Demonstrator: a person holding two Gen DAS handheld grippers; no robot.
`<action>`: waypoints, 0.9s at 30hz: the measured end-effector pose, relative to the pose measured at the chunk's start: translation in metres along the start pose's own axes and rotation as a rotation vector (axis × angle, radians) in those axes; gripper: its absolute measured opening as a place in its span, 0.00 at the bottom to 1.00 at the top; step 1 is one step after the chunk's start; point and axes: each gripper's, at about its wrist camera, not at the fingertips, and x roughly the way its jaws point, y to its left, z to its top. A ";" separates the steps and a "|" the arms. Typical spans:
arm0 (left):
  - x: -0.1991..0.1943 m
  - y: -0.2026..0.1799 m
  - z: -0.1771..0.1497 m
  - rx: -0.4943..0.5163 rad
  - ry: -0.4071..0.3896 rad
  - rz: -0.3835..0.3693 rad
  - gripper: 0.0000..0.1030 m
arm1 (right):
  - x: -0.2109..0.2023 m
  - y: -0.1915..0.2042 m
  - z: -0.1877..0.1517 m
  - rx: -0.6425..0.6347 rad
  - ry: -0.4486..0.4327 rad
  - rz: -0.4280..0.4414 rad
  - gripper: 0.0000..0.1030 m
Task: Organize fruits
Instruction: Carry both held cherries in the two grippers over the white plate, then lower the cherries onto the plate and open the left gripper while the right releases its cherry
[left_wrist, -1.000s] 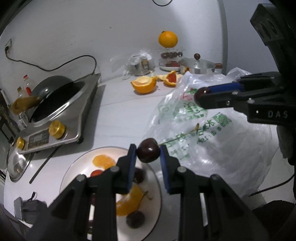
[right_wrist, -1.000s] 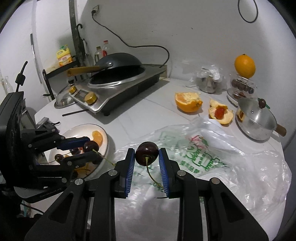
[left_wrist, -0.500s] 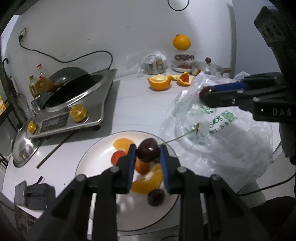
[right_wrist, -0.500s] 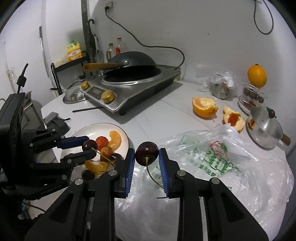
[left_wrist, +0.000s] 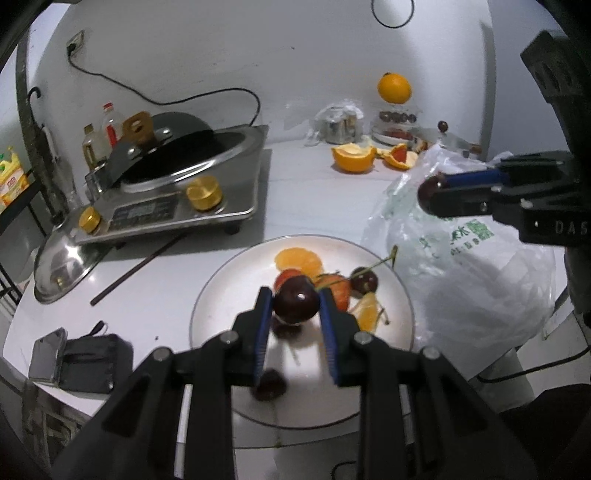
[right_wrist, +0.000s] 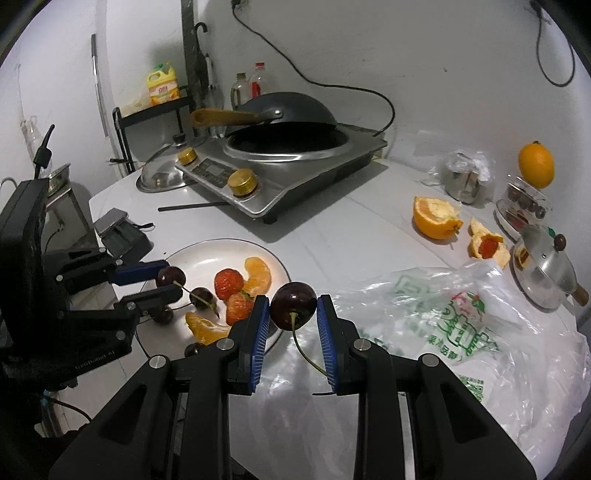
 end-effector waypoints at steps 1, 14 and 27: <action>0.000 0.005 -0.002 -0.008 0.001 0.003 0.26 | 0.002 0.002 0.001 -0.003 0.003 0.001 0.28; 0.017 0.047 -0.016 -0.056 0.036 0.042 0.26 | 0.031 0.028 0.014 -0.059 0.038 0.039 0.28; 0.039 0.056 -0.018 -0.076 0.055 -0.004 0.26 | 0.055 0.040 0.021 -0.080 0.071 0.057 0.28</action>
